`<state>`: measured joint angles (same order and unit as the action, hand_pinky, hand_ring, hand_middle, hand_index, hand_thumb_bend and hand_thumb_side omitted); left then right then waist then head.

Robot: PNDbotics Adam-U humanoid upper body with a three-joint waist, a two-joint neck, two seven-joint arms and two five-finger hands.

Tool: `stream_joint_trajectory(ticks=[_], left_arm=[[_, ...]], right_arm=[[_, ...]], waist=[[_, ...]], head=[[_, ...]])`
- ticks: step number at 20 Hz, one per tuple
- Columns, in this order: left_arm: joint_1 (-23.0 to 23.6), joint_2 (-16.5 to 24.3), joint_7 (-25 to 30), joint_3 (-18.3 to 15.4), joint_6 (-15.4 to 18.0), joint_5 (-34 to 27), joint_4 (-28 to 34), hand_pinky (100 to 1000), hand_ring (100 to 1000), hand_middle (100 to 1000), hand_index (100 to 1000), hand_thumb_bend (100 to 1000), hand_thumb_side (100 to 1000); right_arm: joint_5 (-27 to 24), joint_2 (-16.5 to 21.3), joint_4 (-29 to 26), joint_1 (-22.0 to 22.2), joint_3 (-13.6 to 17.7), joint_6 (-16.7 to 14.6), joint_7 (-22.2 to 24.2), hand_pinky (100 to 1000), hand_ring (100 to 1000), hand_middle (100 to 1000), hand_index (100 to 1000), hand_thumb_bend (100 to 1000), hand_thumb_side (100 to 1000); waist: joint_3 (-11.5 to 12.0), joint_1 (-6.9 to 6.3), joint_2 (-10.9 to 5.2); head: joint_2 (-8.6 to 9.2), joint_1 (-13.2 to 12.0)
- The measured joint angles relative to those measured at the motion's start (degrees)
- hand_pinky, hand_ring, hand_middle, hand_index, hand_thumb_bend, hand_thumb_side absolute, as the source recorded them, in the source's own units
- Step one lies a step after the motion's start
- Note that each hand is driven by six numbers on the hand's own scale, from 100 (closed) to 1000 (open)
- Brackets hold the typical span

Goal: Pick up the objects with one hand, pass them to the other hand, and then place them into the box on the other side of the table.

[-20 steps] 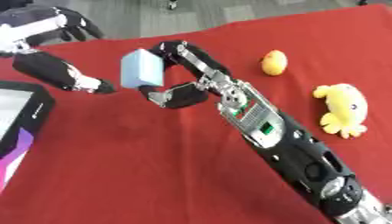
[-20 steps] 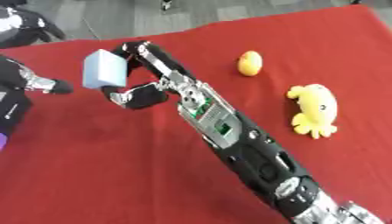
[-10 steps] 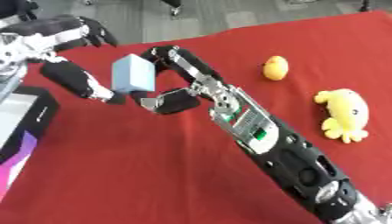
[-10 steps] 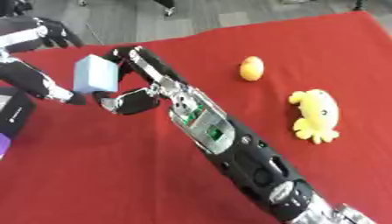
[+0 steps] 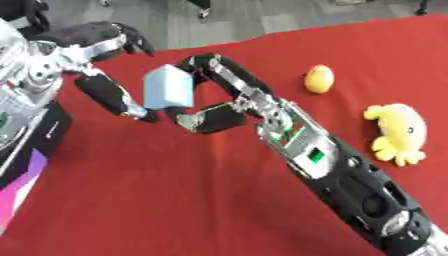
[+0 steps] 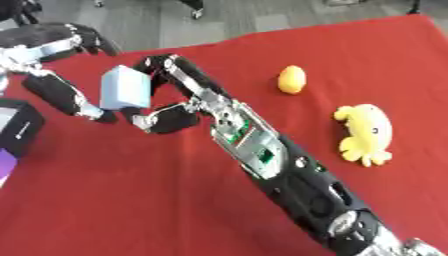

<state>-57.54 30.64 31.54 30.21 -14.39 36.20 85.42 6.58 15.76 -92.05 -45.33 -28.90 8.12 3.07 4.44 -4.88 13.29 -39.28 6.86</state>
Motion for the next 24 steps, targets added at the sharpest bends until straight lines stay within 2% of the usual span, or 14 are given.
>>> stream_joint_trajectory(ticks=[9, 19, 24], left_arm=[[0.0, -0.5, -0.8, 0.3, 0.6, 0.4, 0.5, 831, 799, 774, 815, 703, 316], [0.4, 1.6, 1.8, -1.1, -2.0, -4.7, 11.4, 837, 803, 786, 815, 718, 302], [0.6, 2.4, 3.1, -1.3, -3.8, -5.5, 14.1, 832, 795, 774, 807, 718, 291]], right_arm=[[-0.5, 0.3, -1.1, 0.0, -0.2, 0.4, 0.4, 764, 576, 480, 575, 100, 100], [0.1, 0.7, -0.8, 0.5, -0.2, 0.1, 1.1, 763, 575, 479, 572, 100, 100], [0.1, 0.7, -0.8, 0.5, -0.2, 0.0, 1.1, 763, 575, 479, 572, 100, 100]], waist=[[0.0, -0.18, 0.00], [0.2, -0.18, 0.00], [0.2, -0.18, 0.00]], head=[[-1.66, -0.2], [-2.38, 0.3], [-2.34, 0.3]])
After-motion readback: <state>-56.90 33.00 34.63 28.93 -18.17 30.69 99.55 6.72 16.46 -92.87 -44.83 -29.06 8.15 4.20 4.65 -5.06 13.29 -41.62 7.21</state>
